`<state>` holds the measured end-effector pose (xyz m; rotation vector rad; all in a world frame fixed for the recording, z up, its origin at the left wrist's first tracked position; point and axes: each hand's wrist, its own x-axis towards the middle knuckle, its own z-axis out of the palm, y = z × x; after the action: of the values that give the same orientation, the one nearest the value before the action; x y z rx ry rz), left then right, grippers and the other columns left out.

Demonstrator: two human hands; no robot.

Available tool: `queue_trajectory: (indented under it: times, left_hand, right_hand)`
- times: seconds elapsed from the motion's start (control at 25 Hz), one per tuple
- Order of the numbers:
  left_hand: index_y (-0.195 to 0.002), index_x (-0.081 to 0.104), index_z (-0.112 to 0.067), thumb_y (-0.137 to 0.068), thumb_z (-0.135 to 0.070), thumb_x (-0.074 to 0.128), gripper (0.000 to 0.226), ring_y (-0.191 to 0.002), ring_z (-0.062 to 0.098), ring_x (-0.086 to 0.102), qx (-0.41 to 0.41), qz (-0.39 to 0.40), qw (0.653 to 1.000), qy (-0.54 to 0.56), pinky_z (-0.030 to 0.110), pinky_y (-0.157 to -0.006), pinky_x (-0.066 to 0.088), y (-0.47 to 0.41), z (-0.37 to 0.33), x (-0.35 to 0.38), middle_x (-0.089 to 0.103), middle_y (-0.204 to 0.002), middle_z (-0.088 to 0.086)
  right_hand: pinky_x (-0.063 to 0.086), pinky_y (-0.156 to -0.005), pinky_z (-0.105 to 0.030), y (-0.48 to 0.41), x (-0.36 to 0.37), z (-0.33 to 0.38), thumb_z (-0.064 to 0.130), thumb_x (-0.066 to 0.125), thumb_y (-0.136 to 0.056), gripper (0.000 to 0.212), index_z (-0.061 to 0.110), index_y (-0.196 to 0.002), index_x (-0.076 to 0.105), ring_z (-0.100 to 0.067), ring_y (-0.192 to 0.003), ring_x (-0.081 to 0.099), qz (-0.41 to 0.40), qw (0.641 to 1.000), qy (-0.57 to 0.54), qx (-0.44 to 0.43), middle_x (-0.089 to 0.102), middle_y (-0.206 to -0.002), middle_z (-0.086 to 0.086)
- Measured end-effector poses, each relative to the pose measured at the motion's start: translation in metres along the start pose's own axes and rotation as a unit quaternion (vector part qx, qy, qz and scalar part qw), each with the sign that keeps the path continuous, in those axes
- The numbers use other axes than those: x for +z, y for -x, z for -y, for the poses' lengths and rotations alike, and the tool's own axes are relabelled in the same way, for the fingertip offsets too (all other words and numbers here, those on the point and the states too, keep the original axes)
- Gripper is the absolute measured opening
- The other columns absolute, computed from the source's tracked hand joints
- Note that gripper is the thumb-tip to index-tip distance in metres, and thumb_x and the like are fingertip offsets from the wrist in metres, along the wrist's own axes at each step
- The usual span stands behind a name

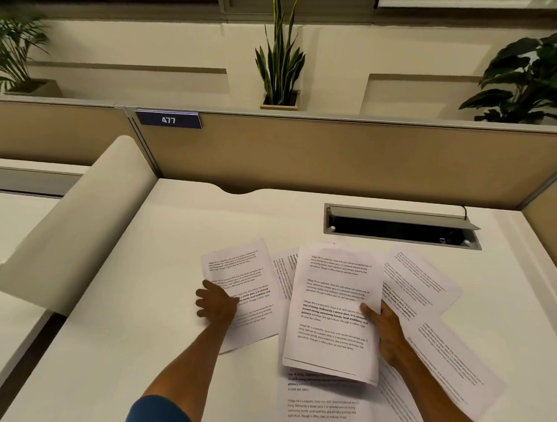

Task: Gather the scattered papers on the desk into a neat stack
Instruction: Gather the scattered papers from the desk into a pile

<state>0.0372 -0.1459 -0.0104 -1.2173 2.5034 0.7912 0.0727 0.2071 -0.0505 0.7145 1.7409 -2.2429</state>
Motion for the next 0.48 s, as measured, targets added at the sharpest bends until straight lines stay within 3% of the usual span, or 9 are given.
queue_trajectory:
  times: [0.16,0.32,0.48]
  left_hand:
    - [-0.146,0.035,-0.005,-0.082,-0.016,0.080,0.079,-0.130,0.041,0.053,0.037,-0.012,0.999,0.031,0.048,-0.108,0.039,-0.007,0.011,-0.010,0.060,-0.136,0.020]
    - [-0.125,0.062,-0.001,-0.095,-0.017,0.067,0.035,-0.116,0.042,0.065,0.100,-0.022,0.978,0.182,0.049,-0.101,0.051,-0.010,0.035,-0.027,0.069,-0.125,0.021]
    - [-0.116,0.066,0.003,-0.104,-0.020,0.056,0.027,-0.107,0.043,0.069,0.171,0.017,0.935,0.309,0.054,-0.096,0.055,-0.012,0.049,-0.051,0.073,-0.112,0.022]
  right_hand:
    - [0.062,-0.081,-0.043,-0.001,0.006,0.000,0.009,0.068,-0.091,0.034,0.020,-0.123,0.066,-0.030,-0.102,0.074,0.007,1.000,0.001,0.006,0.076,-0.116,-0.007]
    - [0.063,-0.068,-0.032,0.001,0.016,0.005,0.011,0.064,-0.094,0.027,0.024,-0.117,0.067,-0.019,-0.093,0.078,0.029,1.000,-0.001,-0.001,0.078,-0.109,0.000]
    - [0.063,-0.077,-0.042,0.006,0.032,0.012,0.015,0.064,-0.095,0.030,0.017,-0.124,0.064,-0.027,-0.098,0.076,0.058,0.998,0.003,-0.001,0.077,-0.114,-0.007]
